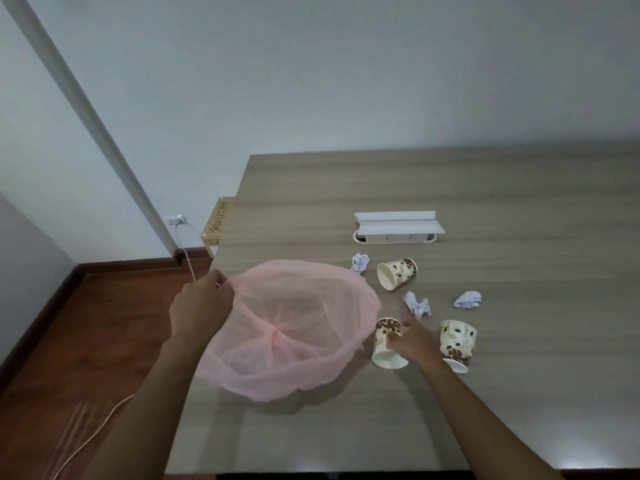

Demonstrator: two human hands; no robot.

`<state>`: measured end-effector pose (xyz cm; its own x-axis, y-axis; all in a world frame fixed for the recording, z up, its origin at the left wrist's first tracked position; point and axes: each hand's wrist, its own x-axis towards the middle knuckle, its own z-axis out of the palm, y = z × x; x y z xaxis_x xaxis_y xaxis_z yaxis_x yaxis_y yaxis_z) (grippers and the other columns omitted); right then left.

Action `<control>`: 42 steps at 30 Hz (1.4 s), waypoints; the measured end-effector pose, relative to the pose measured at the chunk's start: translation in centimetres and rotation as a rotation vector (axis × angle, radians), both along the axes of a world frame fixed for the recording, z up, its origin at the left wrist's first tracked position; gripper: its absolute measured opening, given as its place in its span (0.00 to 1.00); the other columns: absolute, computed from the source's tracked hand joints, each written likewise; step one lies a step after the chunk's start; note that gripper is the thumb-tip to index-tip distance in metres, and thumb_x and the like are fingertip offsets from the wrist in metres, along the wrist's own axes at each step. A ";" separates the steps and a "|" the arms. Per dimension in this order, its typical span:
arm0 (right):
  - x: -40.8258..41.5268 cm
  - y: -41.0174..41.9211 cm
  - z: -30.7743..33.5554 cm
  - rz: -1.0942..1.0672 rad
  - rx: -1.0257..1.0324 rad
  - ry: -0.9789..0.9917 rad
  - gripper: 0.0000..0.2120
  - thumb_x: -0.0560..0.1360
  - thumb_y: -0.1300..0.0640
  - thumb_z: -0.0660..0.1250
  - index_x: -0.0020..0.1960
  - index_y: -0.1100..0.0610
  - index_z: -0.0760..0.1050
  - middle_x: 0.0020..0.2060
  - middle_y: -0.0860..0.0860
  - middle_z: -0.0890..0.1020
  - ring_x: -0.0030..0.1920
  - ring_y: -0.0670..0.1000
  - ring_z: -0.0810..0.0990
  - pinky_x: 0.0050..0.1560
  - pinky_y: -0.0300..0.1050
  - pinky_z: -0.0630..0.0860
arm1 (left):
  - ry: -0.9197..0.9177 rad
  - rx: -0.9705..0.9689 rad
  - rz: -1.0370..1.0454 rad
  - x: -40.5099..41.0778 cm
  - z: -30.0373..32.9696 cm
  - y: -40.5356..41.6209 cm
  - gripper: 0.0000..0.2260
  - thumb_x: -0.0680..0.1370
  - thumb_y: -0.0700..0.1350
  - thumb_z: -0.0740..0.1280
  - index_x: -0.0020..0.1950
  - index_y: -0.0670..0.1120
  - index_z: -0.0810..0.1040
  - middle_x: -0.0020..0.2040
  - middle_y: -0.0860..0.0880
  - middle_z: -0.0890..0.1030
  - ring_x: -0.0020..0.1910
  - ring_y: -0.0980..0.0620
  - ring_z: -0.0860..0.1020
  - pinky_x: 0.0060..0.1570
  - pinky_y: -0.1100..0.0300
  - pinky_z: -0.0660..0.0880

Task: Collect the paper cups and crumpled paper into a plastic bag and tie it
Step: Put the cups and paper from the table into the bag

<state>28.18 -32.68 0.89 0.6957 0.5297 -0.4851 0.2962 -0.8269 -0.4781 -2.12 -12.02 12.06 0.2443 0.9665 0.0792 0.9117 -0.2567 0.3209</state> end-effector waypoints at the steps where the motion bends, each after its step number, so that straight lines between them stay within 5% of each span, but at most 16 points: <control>1: -0.2 -0.4 -0.8 0.033 -0.020 0.009 0.28 0.73 0.45 0.68 0.69 0.54 0.68 0.64 0.56 0.79 0.64 0.59 0.77 0.61 0.48 0.73 | 0.001 -0.012 0.011 0.0 -0.2 -0.5 0.07 0.77 0.52 0.58 0.47 0.53 0.74 0.45 0.48 0.82 0.43 0.42 0.79 0.47 0.51 0.78; 9: -0.9 -1.2 -0.6 -0.095 0.134 0.101 0.32 0.73 0.47 0.73 0.68 0.62 0.66 0.63 0.60 0.77 0.62 0.61 0.77 0.48 0.45 0.68 | 0.018 -0.168 -0.001 0.6 -0.3 -2.8 0.03 0.77 0.46 0.58 0.44 0.49 0.69 0.44 0.46 0.78 0.42 0.44 0.78 0.48 0.49 0.78; 12: -0.5 -1.1 2.8 -0.255 0.374 0.133 0.32 0.73 0.49 0.73 0.70 0.61 0.66 0.60 0.58 0.79 0.47 0.55 0.79 0.40 0.40 0.72 | -0.072 -0.141 0.026 1.5 0.5 -3.6 0.04 0.77 0.46 0.58 0.43 0.49 0.69 0.41 0.48 0.78 0.39 0.47 0.77 0.45 0.50 0.79; 16: -0.4 -0.5 7.0 -0.343 0.584 0.082 0.30 0.70 0.41 0.73 0.66 0.55 0.69 0.59 0.56 0.79 0.50 0.55 0.79 0.48 0.46 0.75 | -0.151 -0.100 0.094 2.5 0.9 -4.5 0.04 0.78 0.46 0.58 0.44 0.47 0.69 0.41 0.48 0.76 0.40 0.45 0.76 0.42 0.51 0.75; 20: -2.1 0.1 10.1 -0.221 0.770 0.072 0.25 0.72 0.46 0.74 0.62 0.55 0.70 0.50 0.49 0.77 0.41 0.41 0.77 0.34 0.29 0.71 | -0.200 -0.095 0.125 2.8 1.0 -4.7 0.05 0.78 0.46 0.58 0.44 0.47 0.68 0.42 0.46 0.76 0.42 0.43 0.76 0.46 0.48 0.77; 26: -7.2 3.2 9.1 0.083 0.566 0.072 0.27 0.66 0.36 0.74 0.55 0.51 0.70 0.49 0.48 0.78 0.49 0.50 0.79 0.47 0.44 0.76 | -0.290 -0.113 0.132 2.6 0.8 -4.8 0.05 0.78 0.45 0.59 0.43 0.47 0.68 0.40 0.47 0.77 0.39 0.46 0.77 0.46 0.47 0.79; 33: -12.2 7.0 8.2 0.427 0.443 0.213 0.28 0.73 0.35 0.67 0.66 0.50 0.76 0.64 0.47 0.78 0.63 0.49 0.76 0.64 0.46 0.71 | -0.362 -0.150 0.149 0.6 0.3 -2.8 0.05 0.79 0.44 0.58 0.46 0.43 0.70 0.41 0.46 0.76 0.43 0.43 0.75 0.44 0.50 0.73; 38: -10.6 5.6 8.3 0.288 0.709 0.009 0.04 0.75 0.52 0.71 0.48 0.51 0.82 0.46 0.43 0.82 0.47 0.45 0.80 0.50 0.38 0.76 | -0.423 -0.138 0.177 -0.7 -0.1 -1.2 0.05 0.79 0.43 0.59 0.45 0.44 0.70 0.41 0.45 0.76 0.43 0.41 0.75 0.46 0.47 0.75; 42: -7.6 4.2 7.2 -0.001 0.773 -0.094 0.05 0.76 0.54 0.69 0.44 0.54 0.80 0.38 0.47 0.82 0.40 0.46 0.78 0.42 0.38 0.74 | -0.456 -0.167 0.218 -1.2 -0.8 -1.6 0.04 0.79 0.44 0.60 0.46 0.45 0.70 0.44 0.44 0.77 0.44 0.41 0.77 0.48 0.46 0.76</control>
